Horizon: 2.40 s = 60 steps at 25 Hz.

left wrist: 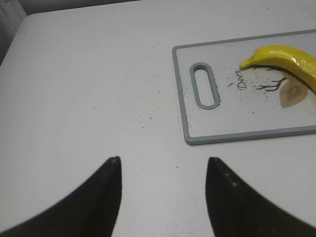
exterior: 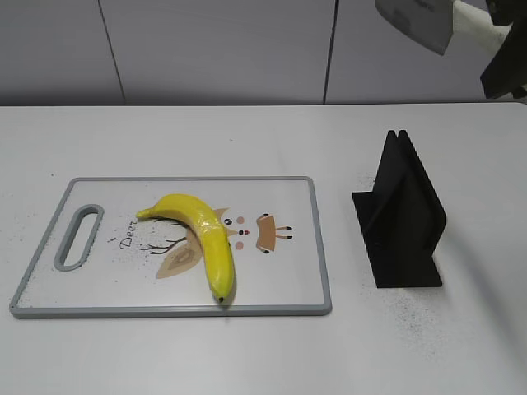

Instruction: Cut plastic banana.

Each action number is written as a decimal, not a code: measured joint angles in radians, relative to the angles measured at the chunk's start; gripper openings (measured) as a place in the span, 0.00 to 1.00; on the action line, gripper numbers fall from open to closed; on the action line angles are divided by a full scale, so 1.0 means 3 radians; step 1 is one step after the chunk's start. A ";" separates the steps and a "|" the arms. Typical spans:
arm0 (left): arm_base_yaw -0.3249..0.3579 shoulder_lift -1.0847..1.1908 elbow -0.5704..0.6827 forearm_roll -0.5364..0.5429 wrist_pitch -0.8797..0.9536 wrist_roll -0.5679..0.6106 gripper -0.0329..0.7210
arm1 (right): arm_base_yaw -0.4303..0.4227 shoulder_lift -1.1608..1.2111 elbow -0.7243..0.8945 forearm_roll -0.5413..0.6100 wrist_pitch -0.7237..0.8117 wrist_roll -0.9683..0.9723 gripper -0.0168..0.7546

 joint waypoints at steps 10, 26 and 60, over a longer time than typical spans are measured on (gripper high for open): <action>0.0000 0.0206 -0.0303 -0.0047 -0.0283 0.0000 0.72 | 0.0000 0.0000 0.0000 -0.0039 0.0002 -0.0388 0.24; 0.0000 0.2271 -0.0979 -0.1006 -0.0922 0.2043 0.72 | 0.0000 0.0164 -0.0004 0.0105 -0.0405 -0.2383 0.24; -0.1072 0.4874 -0.2592 -0.1330 -0.0500 0.4129 0.72 | 0.0055 0.1404 -0.0692 0.1287 0.0166 -0.5117 0.24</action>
